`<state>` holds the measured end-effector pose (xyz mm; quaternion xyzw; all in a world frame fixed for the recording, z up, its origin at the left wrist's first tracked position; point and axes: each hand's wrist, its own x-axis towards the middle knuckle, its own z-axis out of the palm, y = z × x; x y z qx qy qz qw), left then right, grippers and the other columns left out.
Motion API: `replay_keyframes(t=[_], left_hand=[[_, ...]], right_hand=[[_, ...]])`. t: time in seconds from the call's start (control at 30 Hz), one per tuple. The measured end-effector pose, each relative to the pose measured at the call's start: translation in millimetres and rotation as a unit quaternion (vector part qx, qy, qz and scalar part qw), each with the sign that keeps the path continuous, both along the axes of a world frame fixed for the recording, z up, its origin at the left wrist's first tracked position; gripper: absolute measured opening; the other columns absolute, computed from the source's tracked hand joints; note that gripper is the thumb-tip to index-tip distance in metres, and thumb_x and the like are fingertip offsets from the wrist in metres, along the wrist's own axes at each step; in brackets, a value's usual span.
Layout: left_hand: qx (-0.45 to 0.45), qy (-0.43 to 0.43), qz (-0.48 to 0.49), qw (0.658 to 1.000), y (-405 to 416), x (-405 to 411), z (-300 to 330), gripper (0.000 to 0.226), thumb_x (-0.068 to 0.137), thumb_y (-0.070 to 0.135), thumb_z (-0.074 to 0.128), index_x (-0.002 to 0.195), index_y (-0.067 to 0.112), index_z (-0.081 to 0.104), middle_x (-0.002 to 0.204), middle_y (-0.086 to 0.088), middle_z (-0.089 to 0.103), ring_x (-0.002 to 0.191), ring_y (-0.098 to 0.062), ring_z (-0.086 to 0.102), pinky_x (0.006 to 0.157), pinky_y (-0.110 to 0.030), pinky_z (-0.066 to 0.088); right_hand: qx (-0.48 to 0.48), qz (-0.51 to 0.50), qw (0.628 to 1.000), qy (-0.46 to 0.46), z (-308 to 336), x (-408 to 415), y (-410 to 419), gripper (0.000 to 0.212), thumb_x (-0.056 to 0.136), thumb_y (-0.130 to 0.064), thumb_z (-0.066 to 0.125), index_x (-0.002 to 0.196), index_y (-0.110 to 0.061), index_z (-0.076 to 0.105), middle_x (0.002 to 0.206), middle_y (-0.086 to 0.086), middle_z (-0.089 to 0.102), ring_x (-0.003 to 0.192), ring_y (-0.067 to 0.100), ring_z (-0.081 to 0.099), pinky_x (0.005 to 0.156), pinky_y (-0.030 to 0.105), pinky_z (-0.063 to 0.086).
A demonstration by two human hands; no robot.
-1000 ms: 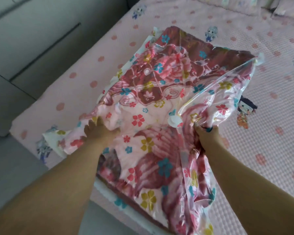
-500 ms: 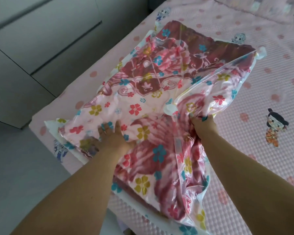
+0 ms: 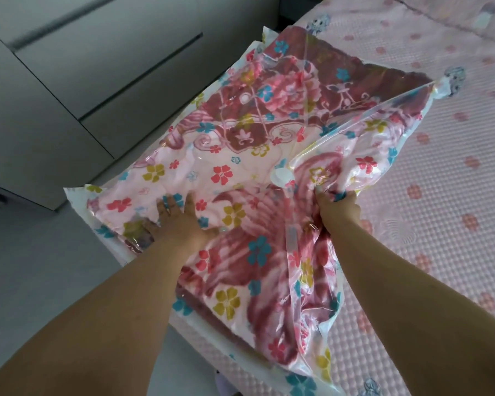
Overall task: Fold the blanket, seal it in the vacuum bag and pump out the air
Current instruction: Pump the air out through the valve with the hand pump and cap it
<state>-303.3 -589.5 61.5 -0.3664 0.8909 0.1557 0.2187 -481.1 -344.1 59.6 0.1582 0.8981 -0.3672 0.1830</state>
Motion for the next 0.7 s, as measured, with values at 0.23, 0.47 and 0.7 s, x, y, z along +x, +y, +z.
replay_keyframes(t=[0.23, 0.47, 0.7], left_hand=[[-0.033, -0.02, -0.024, 0.999, -15, -2, 1, 0.118, 0.067, 0.09, 0.038, 0.148, 0.03, -0.023, 0.157, -0.016, -0.021, 0.143, -0.038, -0.022, 0.11, -0.069, -0.003], [-0.048, -0.028, -0.031, 0.998, -4, -1, 4, 0.118, 0.066, 0.093, 0.029, 0.148, 0.026, -0.022, 0.157, -0.019, -0.021, 0.144, -0.04, -0.019, 0.11, -0.07, 0.001], [-0.031, -0.035, -0.022, 0.999, 2, -4, 10, 0.113, 0.073, 0.087, 0.036, 0.149, 0.025, -0.021, 0.157, -0.018, -0.022, 0.143, -0.038, -0.02, 0.112, -0.067, 0.002]], right_hand=[[-0.029, -0.019, 0.999, -0.006, -4, 0, -14, 0.07, 0.081, -0.056, 0.055, 0.133, -0.015, 0.035, 0.124, 0.014, 0.047, 0.103, 0.037, 0.055, 0.081, 0.04, 0.047], [-0.037, -0.024, 0.999, -0.019, 0, -8, -10, 0.067, 0.083, -0.056, 0.058, 0.131, -0.014, 0.038, 0.122, 0.014, 0.051, 0.1, 0.036, 0.059, 0.085, 0.045, 0.051], [-0.044, -0.02, 0.998, -0.027, 5, -13, -5, 0.07, 0.08, -0.057, 0.061, 0.131, -0.015, 0.037, 0.117, 0.013, 0.055, 0.093, 0.033, 0.062, 0.07, 0.038, 0.053]])
